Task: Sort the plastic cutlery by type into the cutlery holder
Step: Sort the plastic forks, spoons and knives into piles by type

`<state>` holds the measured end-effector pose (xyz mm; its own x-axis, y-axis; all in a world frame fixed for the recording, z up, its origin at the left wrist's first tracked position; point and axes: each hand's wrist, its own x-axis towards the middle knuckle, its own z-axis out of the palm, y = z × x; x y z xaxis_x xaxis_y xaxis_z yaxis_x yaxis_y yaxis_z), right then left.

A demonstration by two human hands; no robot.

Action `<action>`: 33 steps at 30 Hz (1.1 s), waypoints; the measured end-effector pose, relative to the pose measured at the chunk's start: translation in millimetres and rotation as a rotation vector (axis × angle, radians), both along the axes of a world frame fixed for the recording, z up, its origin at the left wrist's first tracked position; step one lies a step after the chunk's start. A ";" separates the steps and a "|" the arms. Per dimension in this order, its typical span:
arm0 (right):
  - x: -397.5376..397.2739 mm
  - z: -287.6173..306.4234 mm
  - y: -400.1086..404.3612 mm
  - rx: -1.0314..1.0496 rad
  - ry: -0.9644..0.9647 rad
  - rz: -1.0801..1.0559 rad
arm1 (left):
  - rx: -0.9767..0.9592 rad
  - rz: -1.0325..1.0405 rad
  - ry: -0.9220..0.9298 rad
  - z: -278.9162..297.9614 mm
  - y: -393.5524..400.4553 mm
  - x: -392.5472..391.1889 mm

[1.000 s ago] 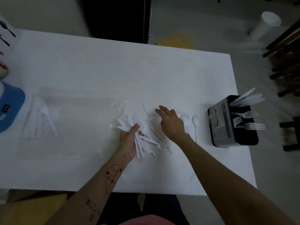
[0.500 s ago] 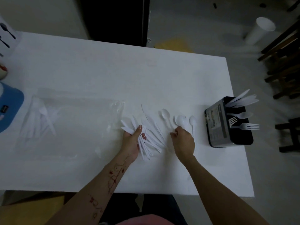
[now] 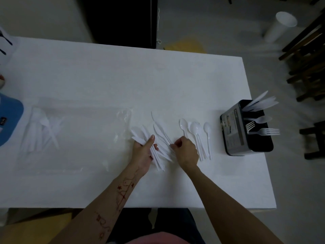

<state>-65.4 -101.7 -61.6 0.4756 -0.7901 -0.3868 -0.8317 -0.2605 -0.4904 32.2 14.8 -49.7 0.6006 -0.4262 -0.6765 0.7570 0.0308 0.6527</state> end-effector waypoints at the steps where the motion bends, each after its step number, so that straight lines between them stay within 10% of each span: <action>1: 0.1 0.2 -2.4 0.054 -0.021 -0.050 | -0.009 -0.020 0.000 0.5 0.9 0.0; 19: -41.3 35.4 -15.6 0.612 -0.533 -0.132 | -0.033 0.050 0.006 6.7 -21.1 -5.4; 28: -37.1 24.9 -16.5 0.503 -0.482 0.006 | -0.005 0.067 0.019 0.1 -19.1 -3.2; 33: -15.0 6.4 -16.1 0.018 -0.085 0.101 | 0.054 0.022 -0.061 -4.4 -8.4 -0.2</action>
<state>-80.4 -117.8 -55.1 0.5837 -0.7302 -0.3551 -0.7570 -0.3312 -0.5633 32.0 6.4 -54.1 0.6504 -0.3759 -0.6601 0.7153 0.0107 0.6987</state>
